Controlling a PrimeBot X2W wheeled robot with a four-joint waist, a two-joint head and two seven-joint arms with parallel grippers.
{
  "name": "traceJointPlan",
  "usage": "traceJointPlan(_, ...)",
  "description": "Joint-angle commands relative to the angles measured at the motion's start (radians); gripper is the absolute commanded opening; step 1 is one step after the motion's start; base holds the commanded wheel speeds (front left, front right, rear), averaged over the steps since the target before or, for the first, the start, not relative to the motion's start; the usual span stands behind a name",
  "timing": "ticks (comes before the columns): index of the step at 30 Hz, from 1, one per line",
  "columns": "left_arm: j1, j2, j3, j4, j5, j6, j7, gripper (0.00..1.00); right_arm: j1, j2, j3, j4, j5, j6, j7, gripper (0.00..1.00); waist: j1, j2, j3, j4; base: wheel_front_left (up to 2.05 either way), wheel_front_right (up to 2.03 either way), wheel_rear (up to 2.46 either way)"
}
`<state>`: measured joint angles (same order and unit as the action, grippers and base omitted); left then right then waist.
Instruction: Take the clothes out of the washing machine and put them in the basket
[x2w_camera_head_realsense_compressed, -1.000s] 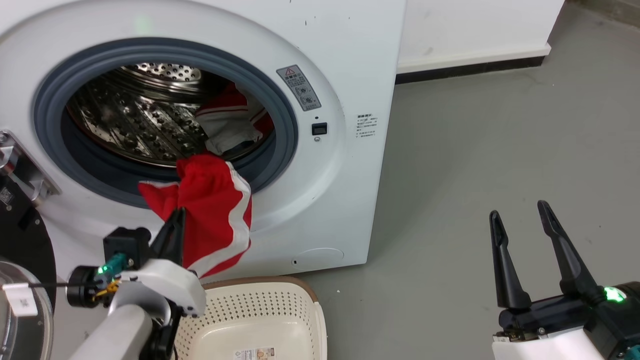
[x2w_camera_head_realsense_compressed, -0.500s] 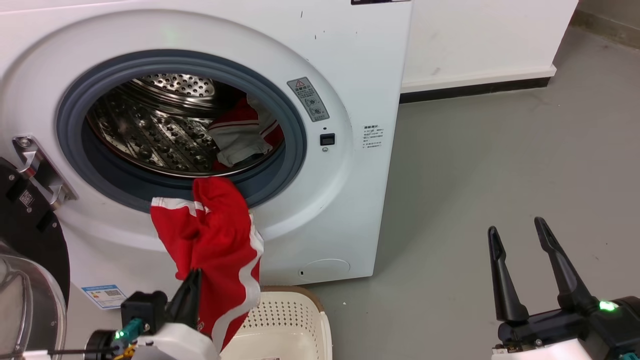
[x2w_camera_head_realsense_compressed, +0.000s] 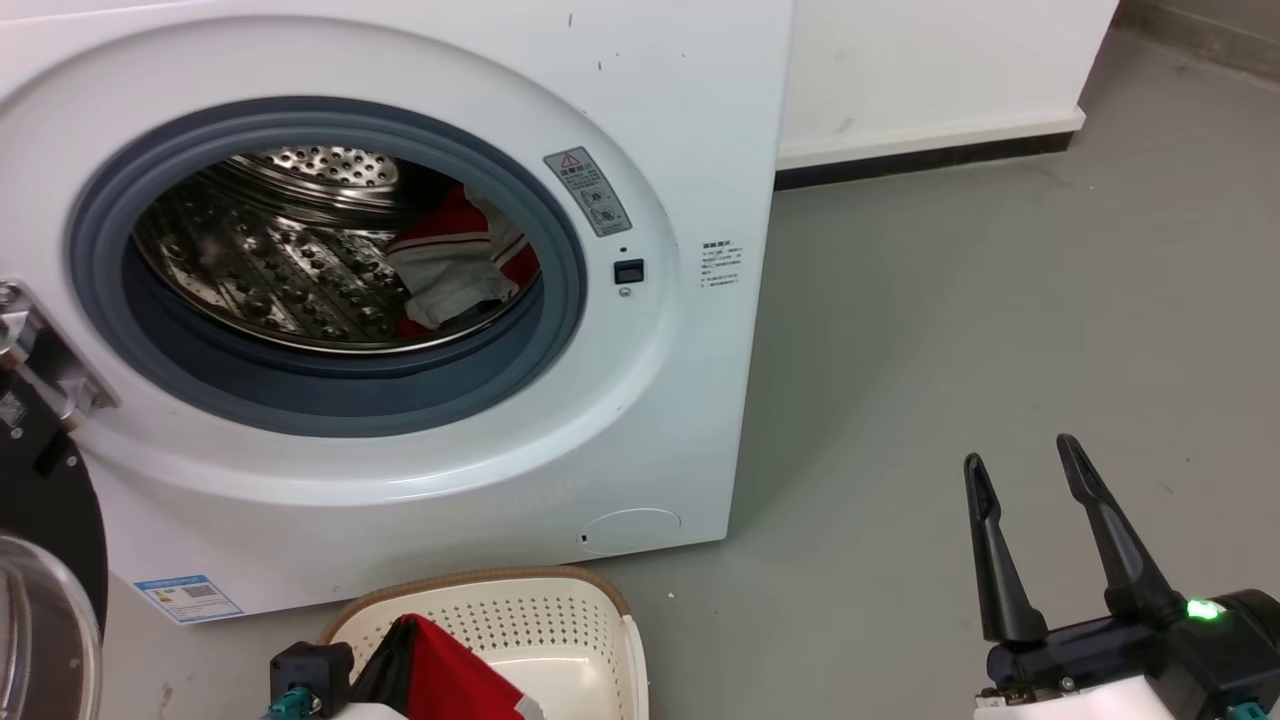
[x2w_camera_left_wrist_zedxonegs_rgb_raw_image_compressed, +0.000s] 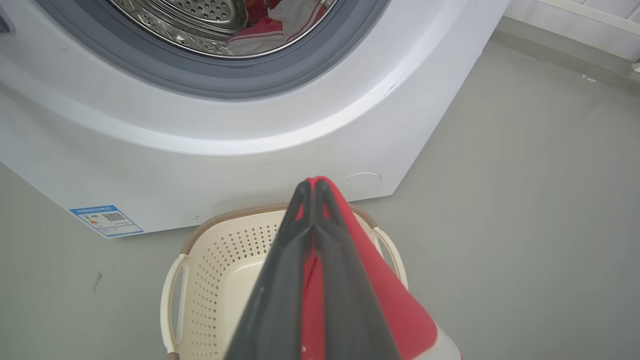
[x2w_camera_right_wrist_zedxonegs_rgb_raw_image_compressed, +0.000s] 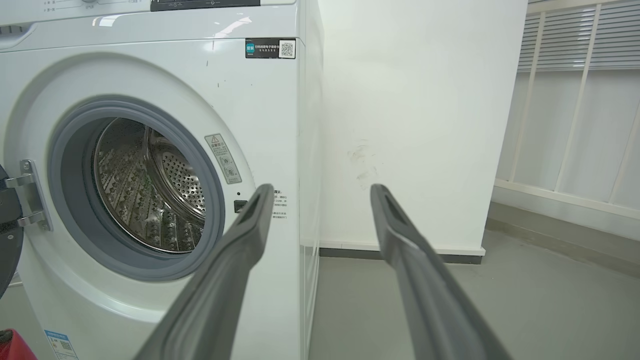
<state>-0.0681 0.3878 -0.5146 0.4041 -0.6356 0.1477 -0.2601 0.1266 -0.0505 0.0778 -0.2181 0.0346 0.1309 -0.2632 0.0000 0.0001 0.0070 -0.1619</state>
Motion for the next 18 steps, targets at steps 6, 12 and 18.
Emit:
traceJointPlan(6, -0.043, -0.04, 0.033, 0.108, 0.021, -0.041, -0.007, 0.0, -0.034, 0.0, 0.011, -0.008, -0.005, 0.0, -0.002, 1.0, 0.0, -0.0001, 0.055, -0.046, 0.0, 0.0, 0.0)
traceJointPlan(12, -0.088, -0.062, 0.065, 0.198, 0.036, -0.074, -0.006, 0.0, -0.067, 0.0, 0.015, -0.018, 0.003, 0.0, -0.002, 1.0, 0.0, -0.0001, 0.112, -0.068, 0.0, 0.0, 0.0)
traceJointPlan(18, -0.161, -0.08, 0.109, 0.303, 0.062, -0.11, -0.006, 0.0, -0.106, 0.0, 0.014, -0.027, 0.011, 0.0, -0.002, 1.0, 0.0, -0.0001, 0.184, -0.084, 0.0, 0.0, 0.0)
